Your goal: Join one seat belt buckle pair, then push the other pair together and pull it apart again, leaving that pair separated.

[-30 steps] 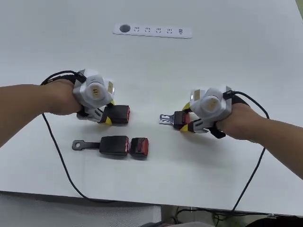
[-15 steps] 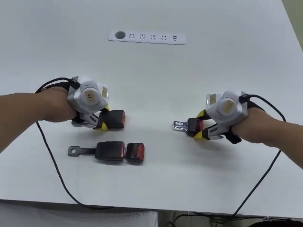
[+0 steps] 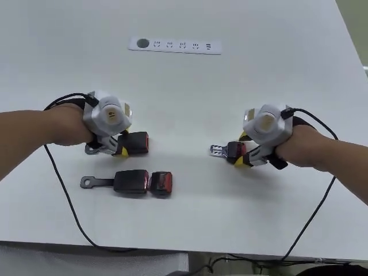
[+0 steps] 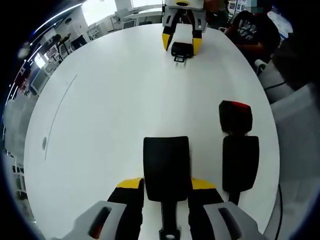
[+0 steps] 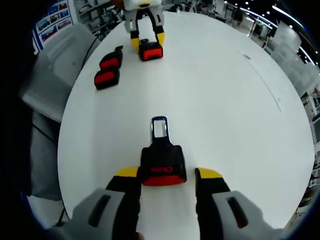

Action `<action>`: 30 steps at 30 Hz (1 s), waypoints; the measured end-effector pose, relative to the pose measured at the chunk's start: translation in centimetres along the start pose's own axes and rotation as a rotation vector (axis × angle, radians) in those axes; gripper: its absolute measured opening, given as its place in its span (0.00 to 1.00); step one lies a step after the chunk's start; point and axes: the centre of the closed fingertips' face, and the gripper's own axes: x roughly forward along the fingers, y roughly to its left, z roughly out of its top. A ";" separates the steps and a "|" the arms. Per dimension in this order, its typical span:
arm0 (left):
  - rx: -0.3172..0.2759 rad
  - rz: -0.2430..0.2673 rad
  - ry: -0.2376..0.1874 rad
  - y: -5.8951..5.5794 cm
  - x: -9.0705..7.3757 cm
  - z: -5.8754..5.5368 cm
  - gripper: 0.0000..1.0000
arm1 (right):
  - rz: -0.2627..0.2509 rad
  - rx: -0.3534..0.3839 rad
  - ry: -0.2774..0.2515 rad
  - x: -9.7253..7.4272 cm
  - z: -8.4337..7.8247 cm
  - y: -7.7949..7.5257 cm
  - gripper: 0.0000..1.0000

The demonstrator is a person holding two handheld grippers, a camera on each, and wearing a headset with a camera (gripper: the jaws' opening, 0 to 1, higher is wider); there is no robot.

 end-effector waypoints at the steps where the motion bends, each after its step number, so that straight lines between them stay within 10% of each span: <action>1: -0.004 0.003 0.003 0.0 0.0 0.0 0.35 | -0.003 0.000 -0.005 0.0 0.0 0.0 0.44; 14: 0.040 0.075 0.013 0.4 -0.6 -0.2 0.46 | -0.138 0.049 -0.042 -0.7 0.0 0.2 0.52; 23: -0.129 0.196 -0.082 0.8 -4.2 -0.7 0.56 | -0.156 0.182 -0.107 -1.6 -1.0 2.0 0.65; 30: -0.234 0.248 -0.110 -2.5 -6.7 -3.8 0.64 | -0.201 0.211 -0.216 -3.6 0.3 4.4 0.69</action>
